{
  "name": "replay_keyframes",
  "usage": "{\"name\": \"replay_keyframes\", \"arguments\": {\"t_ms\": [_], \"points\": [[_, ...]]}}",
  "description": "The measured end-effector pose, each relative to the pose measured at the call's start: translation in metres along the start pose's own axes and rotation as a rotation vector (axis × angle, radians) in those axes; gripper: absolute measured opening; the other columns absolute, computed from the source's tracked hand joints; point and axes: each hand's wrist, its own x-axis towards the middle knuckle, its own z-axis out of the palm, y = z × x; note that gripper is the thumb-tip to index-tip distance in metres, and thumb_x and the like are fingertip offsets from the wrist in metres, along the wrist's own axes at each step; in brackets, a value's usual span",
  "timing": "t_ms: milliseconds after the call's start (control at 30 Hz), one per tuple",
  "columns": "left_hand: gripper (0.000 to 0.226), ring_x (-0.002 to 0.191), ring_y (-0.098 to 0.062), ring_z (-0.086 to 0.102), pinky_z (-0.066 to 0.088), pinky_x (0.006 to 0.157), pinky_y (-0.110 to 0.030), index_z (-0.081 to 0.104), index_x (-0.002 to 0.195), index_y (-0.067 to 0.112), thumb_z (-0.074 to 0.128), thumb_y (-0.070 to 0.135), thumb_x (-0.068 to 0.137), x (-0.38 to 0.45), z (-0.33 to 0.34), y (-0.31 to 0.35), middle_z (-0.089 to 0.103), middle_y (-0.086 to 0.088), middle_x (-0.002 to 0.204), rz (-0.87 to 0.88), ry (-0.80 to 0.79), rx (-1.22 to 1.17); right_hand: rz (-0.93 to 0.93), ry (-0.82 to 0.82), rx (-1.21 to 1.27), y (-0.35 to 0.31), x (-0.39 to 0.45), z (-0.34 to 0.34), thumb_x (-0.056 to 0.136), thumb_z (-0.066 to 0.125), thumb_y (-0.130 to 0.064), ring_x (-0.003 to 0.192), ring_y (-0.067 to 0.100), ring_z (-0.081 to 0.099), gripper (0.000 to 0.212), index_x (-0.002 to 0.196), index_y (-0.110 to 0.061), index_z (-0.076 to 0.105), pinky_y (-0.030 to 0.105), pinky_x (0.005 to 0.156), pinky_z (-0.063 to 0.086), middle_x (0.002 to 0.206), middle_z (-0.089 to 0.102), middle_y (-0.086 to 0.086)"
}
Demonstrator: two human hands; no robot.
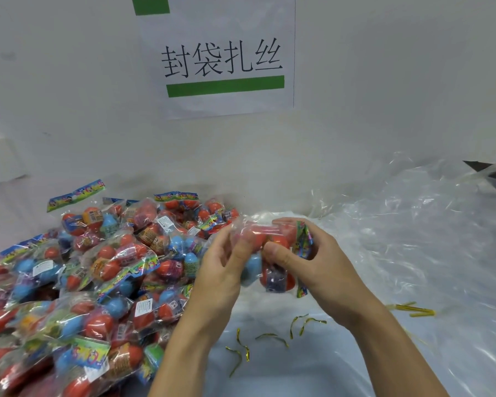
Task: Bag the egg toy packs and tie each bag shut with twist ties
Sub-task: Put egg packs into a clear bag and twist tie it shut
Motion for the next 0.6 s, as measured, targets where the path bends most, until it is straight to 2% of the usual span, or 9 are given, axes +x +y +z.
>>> {"name": "replay_keyframes", "arguments": {"t_ms": [67, 133, 200, 267, 333, 400, 433, 533, 600], "points": [[0.068, 0.107, -0.013, 0.067, 0.056, 0.086, -0.036, 0.062, 0.125, 0.021, 0.064, 0.07, 0.078, 0.003, -0.002, 0.002, 0.071, 0.002, 0.115, -0.011, 0.108, -0.03, -0.005, 0.087, 0.048, -0.003, 0.001, -0.01, 0.074, 0.084, -0.039, 0.087, 0.018, 0.074, 0.038, 0.106, -0.025, 0.071, 0.029, 0.07, 0.059, 0.097, 0.077, 0.002], [0.035, 0.094, -0.004, 0.067, 0.057, 0.072, -0.027, 0.065, 0.11, 0.029, 0.063, 0.056, 0.088, 0.004, -0.007, -0.001, 0.07, 0.008, 0.104, 0.029, 0.287, 0.056, -0.005, 0.218, 0.133, -0.007, 0.003, -0.024, 0.07, 0.087, -0.041, 0.08, 0.023, 0.07, 0.045, 0.108, -0.022, 0.071, 0.038, 0.067, 0.053, 0.096, 0.077, 0.009], [0.013, 0.101, -0.005, 0.062, 0.055, 0.079, -0.029, 0.062, 0.108, 0.032, 0.063, 0.032, 0.095, 0.004, -0.012, -0.006, 0.064, 0.01, 0.107, 0.073, 0.406, 0.271, -0.011, 0.365, 0.244, -0.011, 0.003, -0.04, 0.065, 0.083, -0.042, 0.082, 0.026, 0.067, 0.054, 0.111, -0.016, 0.07, 0.048, 0.076, 0.047, 0.098, 0.075, 0.012], [0.02, 0.108, -0.007, 0.056, 0.051, 0.084, -0.028, 0.057, 0.111, 0.031, 0.062, 0.019, 0.095, 0.004, -0.013, -0.013, 0.058, 0.009, 0.113, 0.113, 0.431, 0.468, -0.03, 0.478, 0.319, -0.015, 0.002, -0.053, 0.067, 0.077, -0.037, 0.078, 0.02, 0.07, 0.043, 0.103, -0.015, 0.07, 0.044, 0.077, 0.049, 0.092, 0.076, 0.005], [0.025, 0.109, -0.011, 0.051, 0.048, 0.083, -0.026, 0.052, 0.11, 0.03, 0.064, 0.016, 0.093, 0.003, -0.009, -0.014, 0.051, 0.008, 0.115, 0.158, 0.419, 0.632, -0.039, 0.54, 0.361, -0.016, 0.001, -0.06, 0.07, 0.074, -0.033, 0.075, 0.014, 0.072, 0.031, 0.098, -0.018, 0.069, 0.037, 0.075, 0.054, 0.087, 0.076, -0.001], [0.026, 0.105, -0.014, 0.046, 0.044, 0.086, -0.024, 0.05, 0.101, 0.029, 0.069, 0.017, 0.088, 0.002, -0.002, -0.014, 0.047, 0.007, 0.108, 0.227, 0.386, 0.752, -0.021, 0.573, 0.381, -0.016, 0.001, -0.062, 0.075, 0.073, -0.031, 0.076, 0.013, 0.072, 0.028, 0.099, -0.019, 0.069, 0.039, 0.078, 0.053, 0.087, 0.075, -0.001], [0.024, 0.101, -0.015, 0.045, 0.04, 0.085, -0.018, 0.05, 0.094, 0.027, 0.071, 0.018, 0.085, 0.001, 0.001, -0.013, 0.046, 0.006, 0.103, 0.281, 0.364, 0.796, -0.012, 0.579, 0.382, -0.016, 0.001, -0.061, 0.078, 0.073, -0.03, 0.076, 0.014, 0.071, 0.025, 0.099, -0.019, 0.069, 0.04, 0.079, 0.051, 0.086, 0.075, -0.001], [0.028, 0.098, -0.011, 0.042, 0.033, 0.084, -0.011, 0.052, 0.082, 0.026, 0.072, 0.045, 0.077, -0.002, 0.01, -0.016, 0.046, 0.01, 0.096, 0.343, 0.199, 0.926, 0.009, 0.568, 0.365, -0.013, 0.002, -0.058, 0.077, 0.074, -0.03, 0.076, 0.014, 0.071, 0.022, 0.095, -0.019, 0.069, 0.039, 0.078, 0.051, 0.083, 0.075, -0.002], [0.043, 0.107, -0.007, 0.035, 0.032, 0.091, -0.015, 0.054, 0.098, 0.031, 0.071, 0.061, 0.071, -0.005, 0.015, -0.022, 0.042, 0.013, 0.108, 0.252, 0.053, 1.105, 0.031, 0.543, 0.334, -0.012, 0.002, -0.056, 0.071, 0.075, -0.034, 0.078, 0.016, 0.072, 0.028, 0.094, -0.019, 0.07, 0.036, 0.075, 0.055, 0.085, 0.076, -0.002]]}}
